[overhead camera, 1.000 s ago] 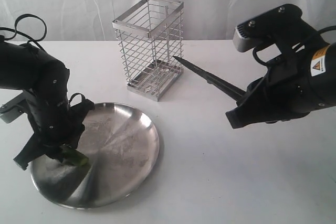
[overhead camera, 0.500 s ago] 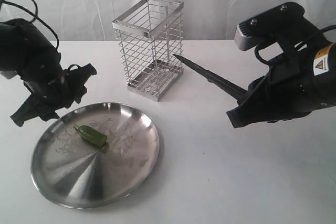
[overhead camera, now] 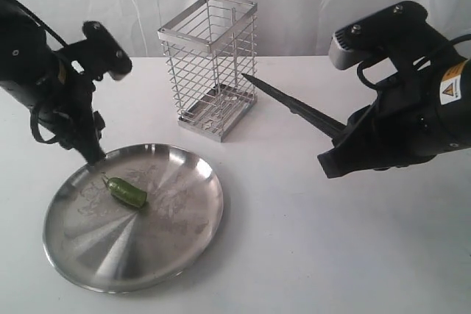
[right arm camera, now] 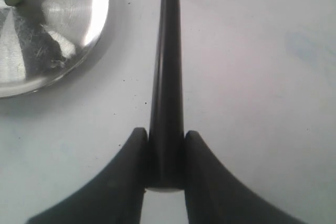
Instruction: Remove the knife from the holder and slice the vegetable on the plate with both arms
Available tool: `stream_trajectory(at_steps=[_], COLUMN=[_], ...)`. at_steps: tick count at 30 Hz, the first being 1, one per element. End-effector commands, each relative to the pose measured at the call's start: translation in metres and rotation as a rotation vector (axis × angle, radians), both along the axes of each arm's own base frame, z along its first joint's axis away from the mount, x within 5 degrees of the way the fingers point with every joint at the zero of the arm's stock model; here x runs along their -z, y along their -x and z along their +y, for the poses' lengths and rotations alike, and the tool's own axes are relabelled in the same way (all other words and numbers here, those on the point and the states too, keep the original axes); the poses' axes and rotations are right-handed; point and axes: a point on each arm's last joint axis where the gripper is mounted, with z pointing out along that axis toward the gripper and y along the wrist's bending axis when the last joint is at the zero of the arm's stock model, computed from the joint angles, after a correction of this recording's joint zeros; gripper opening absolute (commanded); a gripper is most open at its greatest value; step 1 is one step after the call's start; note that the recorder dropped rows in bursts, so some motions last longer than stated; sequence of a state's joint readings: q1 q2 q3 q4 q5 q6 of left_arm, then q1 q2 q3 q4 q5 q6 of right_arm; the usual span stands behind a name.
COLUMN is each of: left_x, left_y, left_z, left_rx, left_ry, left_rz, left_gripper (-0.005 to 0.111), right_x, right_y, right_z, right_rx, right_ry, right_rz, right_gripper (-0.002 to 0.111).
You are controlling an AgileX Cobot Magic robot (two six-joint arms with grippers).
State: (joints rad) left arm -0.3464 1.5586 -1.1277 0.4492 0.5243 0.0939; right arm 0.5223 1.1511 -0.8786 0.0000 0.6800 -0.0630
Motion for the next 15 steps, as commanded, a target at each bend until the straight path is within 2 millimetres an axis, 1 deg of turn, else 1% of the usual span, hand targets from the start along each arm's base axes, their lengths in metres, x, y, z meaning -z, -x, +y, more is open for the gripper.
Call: stream_trajectory(at_steps=[1, 5, 6, 8, 11, 15], left_x=[0.002, 0.008, 0.008, 0.008, 0.009, 0.016], left_y=[0.011, 0.028, 0.031, 0.033, 0.032, 0.027], left_z=[-0.008, -0.017, -0.018, -0.020, -0.022, -0.024], left_rx=[0.321, 0.629, 0.677, 0.779, 0.860, 0.928], left_ry=[-0.080, -0.085, -0.081, -0.088, -0.113, -0.146], left_rz=[0.114, 0.272, 0.302, 0.311, 0.288, 0.276], left_gripper=[0.058, 0.055, 0.054, 0.054, 0.054, 0.054], right_x=[-0.006, -0.005, -0.005, -0.005, -0.005, -0.005], right_y=[-0.001, -0.001, -0.001, -0.001, -0.001, -0.001], right_z=[-0.001, -0.001, -0.001, -0.001, -0.001, -0.001], right_rx=[-0.003, -0.012, -0.015, -0.017, -0.017, -0.026], right_ry=[-0.012, -0.005, -0.002, 0.000, 0.001, 0.009], right_rz=[-0.037, -0.040, -0.042, -0.040, -0.039, -0.041], right_gripper=[0.000, 0.000, 0.000, 0.000, 0.000, 0.000])
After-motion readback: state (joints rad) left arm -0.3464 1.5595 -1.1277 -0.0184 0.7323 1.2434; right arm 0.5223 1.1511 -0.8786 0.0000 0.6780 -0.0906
